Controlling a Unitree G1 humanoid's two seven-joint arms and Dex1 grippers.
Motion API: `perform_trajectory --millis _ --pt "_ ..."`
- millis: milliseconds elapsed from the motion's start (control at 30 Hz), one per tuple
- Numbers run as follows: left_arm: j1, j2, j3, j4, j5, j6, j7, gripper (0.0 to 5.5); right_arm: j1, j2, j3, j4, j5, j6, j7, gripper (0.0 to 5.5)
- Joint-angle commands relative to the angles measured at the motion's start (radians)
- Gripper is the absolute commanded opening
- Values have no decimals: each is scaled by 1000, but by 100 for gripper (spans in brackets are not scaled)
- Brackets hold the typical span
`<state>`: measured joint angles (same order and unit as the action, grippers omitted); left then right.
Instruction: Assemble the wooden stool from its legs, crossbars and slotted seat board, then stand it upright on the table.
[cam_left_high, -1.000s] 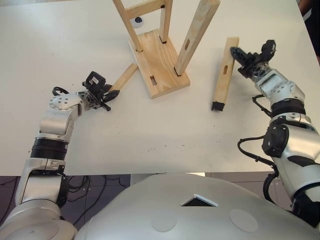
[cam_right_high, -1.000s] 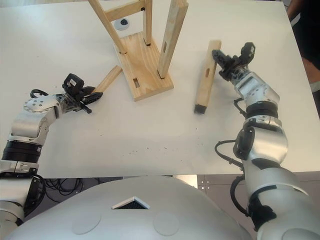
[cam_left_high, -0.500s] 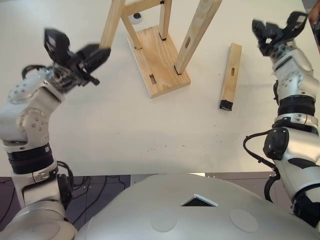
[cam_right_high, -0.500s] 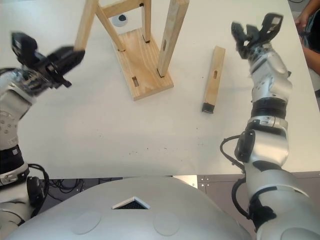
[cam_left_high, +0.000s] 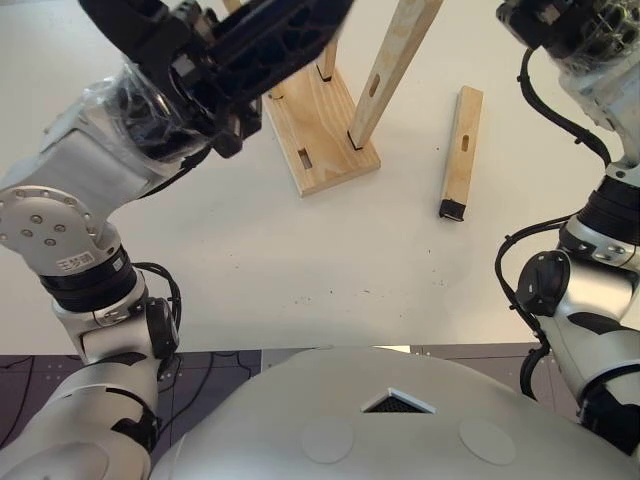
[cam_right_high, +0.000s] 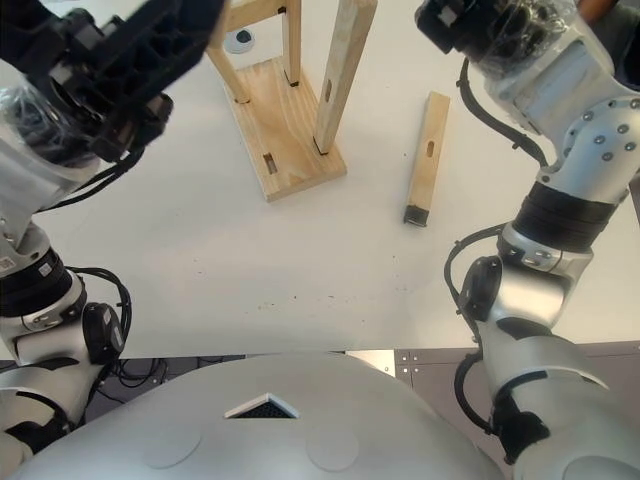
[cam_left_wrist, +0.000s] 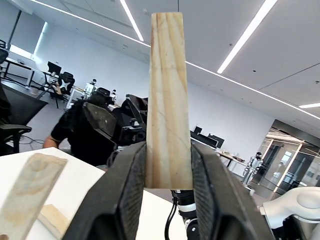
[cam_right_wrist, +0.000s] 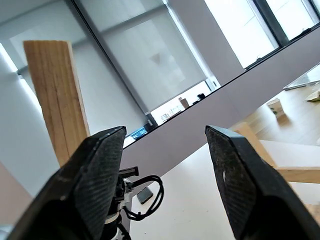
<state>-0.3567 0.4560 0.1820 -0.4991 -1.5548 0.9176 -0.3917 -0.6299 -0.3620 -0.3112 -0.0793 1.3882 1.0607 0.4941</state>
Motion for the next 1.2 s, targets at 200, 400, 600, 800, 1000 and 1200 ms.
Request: perform_trajectory --millis 200,400,600,800,1000,1200 --pt "33 30 -32 -20 -66 -19 -5 125 -21 -68 13 -4 194 105 55 291" --pt "31 64 -19 -14 -95 -40 15 125 -3 -91 26 6 171 104 100 291" --pt "64 83 -123 -31 49 -18 -10 125 -27 -93 33 21 190 91 94 291" --pt "79 75 -142 -30 137 -41 -32 125 -34 -111 36 41 225 114 111 234" --pt "84 70 -140 -11 222 -67 -35 125 -44 -133 38 65 217 129 133 141" --pt "82 39 -164 32 333 -103 -42 154 -61 -134 39 47 142 82 161 136"
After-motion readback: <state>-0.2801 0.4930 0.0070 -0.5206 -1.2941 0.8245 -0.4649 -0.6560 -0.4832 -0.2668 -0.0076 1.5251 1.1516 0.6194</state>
